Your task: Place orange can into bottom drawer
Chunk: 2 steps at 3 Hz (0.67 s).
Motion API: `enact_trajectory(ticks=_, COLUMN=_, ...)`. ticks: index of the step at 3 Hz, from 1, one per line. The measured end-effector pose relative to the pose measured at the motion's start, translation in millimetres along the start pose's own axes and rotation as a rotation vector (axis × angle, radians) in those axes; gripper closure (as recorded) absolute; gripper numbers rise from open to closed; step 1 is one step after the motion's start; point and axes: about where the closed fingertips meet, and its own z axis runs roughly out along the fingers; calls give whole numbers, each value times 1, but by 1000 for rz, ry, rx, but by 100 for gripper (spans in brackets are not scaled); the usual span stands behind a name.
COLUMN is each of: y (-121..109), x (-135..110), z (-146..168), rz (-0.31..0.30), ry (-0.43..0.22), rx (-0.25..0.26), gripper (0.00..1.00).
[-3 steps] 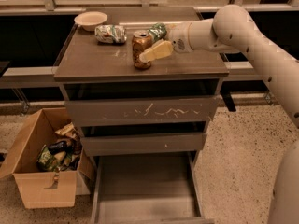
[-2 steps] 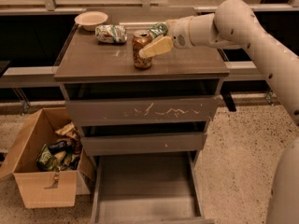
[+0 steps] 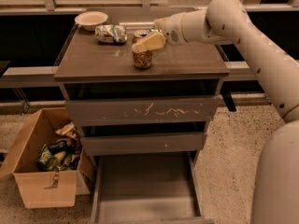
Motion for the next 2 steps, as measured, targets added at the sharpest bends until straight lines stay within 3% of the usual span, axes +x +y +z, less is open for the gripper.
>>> enact_trajectory(ticks=2, y=13, x=-2, z=13, rz=26, ry=-5, rx=-29, gripper=59)
